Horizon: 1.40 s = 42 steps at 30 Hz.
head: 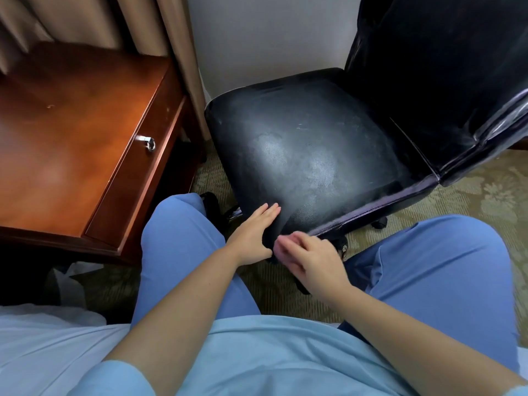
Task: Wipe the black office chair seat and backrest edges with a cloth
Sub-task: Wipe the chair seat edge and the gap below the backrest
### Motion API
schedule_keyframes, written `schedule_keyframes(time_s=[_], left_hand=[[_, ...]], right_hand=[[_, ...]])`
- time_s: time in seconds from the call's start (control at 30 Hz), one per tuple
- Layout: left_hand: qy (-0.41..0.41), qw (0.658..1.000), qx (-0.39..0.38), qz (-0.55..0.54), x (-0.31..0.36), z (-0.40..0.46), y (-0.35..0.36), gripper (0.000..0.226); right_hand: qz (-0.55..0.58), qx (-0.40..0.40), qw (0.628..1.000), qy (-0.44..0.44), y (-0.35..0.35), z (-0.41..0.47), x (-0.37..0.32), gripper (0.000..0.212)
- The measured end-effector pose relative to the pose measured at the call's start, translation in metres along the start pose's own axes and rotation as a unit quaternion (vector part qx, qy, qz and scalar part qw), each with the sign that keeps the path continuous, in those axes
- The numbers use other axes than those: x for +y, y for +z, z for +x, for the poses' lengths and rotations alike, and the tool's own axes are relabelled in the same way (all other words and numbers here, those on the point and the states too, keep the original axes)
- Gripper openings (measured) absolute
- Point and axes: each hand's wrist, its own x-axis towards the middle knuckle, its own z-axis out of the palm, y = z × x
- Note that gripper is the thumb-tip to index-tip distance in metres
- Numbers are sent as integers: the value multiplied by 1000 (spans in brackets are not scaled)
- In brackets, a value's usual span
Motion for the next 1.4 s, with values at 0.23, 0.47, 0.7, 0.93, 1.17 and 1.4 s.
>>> schedule_keyframes(time_s=[0.23, 0.47, 0.7, 0.93, 1.17, 1.4], left_hand=[[-2, 986, -20, 166, 5, 1, 4, 106], [-3, 978, -9, 207, 6, 1, 6, 102], [4, 976, 11, 215, 7, 3, 7, 101], [3, 982, 16, 189, 8, 4, 9, 99], [-8, 980, 13, 200, 9, 4, 9, 100], [-5, 987, 5, 163, 9, 4, 6, 105]], right_hand=[[-75, 34, 994, 72, 2, 7, -10, 26], [-63, 50, 989, 125, 1, 2, -5, 40], [-101, 38, 990, 94, -2, 2, 5, 46], [-72, 38, 996, 30, 0, -1, 6, 35], [59, 120, 964, 231, 0, 7, 10, 23], [45, 0, 997, 55, 13, -3, -2, 36]])
